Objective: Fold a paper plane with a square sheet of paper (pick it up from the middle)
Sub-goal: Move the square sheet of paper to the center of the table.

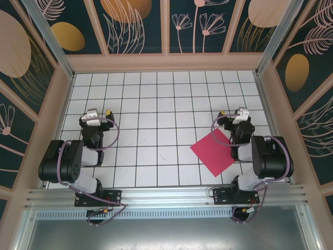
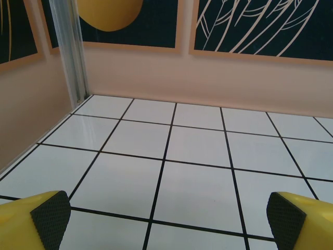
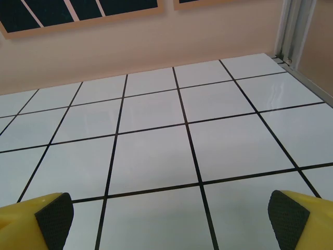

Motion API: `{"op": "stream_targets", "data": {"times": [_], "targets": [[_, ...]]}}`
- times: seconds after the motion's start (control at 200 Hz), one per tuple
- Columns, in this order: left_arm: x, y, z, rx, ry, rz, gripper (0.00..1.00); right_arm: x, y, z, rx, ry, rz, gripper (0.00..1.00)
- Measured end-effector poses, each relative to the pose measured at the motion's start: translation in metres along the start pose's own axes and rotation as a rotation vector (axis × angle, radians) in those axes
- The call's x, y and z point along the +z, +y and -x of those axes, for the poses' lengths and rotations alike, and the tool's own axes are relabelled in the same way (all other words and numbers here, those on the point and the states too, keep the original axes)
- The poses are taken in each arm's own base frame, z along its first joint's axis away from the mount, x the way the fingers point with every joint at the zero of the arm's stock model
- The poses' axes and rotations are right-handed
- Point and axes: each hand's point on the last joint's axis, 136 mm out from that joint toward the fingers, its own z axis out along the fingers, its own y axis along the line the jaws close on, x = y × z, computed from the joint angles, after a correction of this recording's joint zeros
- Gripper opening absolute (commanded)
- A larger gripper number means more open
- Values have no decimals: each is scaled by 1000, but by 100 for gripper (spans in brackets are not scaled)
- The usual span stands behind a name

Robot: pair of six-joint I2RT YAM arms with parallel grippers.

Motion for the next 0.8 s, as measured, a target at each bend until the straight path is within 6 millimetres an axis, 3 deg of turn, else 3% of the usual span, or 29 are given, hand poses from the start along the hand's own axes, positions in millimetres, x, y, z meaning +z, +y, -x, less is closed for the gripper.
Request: {"op": "stream_targets", "data": {"times": [0.595, 0.801], "targets": [[0, 0, 0, 0, -2, 0, 98, 0, -2, 0, 1, 0, -4, 99], [-22, 6, -3, -6, -35, 10, 98, 0, -1, 0, 0, 1, 0, 99]]}}
